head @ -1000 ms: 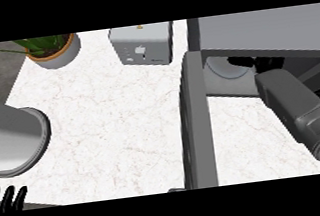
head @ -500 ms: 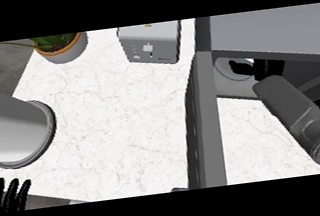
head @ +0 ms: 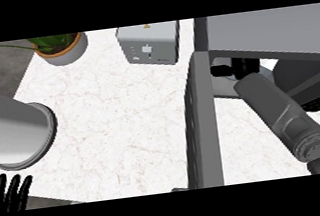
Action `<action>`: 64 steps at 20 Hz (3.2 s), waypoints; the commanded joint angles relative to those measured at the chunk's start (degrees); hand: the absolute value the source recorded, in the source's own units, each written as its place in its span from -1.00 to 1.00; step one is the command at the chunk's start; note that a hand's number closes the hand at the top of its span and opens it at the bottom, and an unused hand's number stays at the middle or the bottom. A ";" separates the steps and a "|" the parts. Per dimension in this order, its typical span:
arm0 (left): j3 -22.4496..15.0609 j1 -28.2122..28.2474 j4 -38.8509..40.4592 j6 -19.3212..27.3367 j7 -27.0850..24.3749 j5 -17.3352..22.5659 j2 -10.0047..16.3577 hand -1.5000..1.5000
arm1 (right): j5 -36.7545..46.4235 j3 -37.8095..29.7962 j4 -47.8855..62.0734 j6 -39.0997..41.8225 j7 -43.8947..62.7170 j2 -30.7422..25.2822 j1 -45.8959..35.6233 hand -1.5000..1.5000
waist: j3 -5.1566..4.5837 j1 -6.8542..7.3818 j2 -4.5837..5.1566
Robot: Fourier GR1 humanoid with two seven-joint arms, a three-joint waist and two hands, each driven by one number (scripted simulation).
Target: Pick up the milk, place it into the microwave and close the microwave
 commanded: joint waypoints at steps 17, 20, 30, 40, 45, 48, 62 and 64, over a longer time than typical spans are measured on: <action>0.51 3.13 -0.28 -1.38 -2.67 -0.62 -0.79 -1.00 | -12.43 -12.50 -8.42 23.52 -15.83 5.08 7.95 -1.00 | 0.06 -5.11 -1.98; 0.47 4.24 -3.31 -0.73 -0.38 0.05 -0.39 -1.00 | -13.42 -13.45 -7.88 28.37 -19.04 5.04 10.36 -1.00 | 0.06 -5.56 -2.14; -0.81 6.09 -3.98 -0.12 1.01 -1.98 -2.26 -1.00 | -14.68 -15.13 -7.76 33.67 -26.78 7.15 15.55 -1.00 | -0.18 -8.06 -3.34; -2.18 8.73 -5.29 -2.79 1.87 -4.56 -2.18 -1.00 | -13.42 -11.32 -13.24 47.46 -30.23 6.13 27.93 -1.00 | -0.34 -10.43 -4.39; -6.02 8.24 -3.32 -1.60 0.51 -11.09 -4.70 -1.00 | -14.02 -10.30 -20.35 47.50 -29.67 4.66 35.39 -1.00 | -0.38 -10.83 -4.51; -7.28 5.94 -2.22 -2.35 3.33 -8.87 -4.58 -1.00 | -14.87 -10.21 -24.64 48.03 -30.64 4.19 40.39 -1.00 | -0.38 -10.98 -4.46; -17.49 -7.77 9.09 -1.20 0.07 -28.54 -3.80 1.00 | -22.38 -11.87 -48.80 57.75 -23.30 -5.62 61.81 -1.00 | -0.44 -11.59 -4.47; -20.19 -6.66 5.79 -1.53 4.73 -26.91 -4.90 1.00 | -24.72 -13.82 -48.85 59.89 -23.38 -6.59 61.84 -1.00 | -0.36 -10.89 -4.33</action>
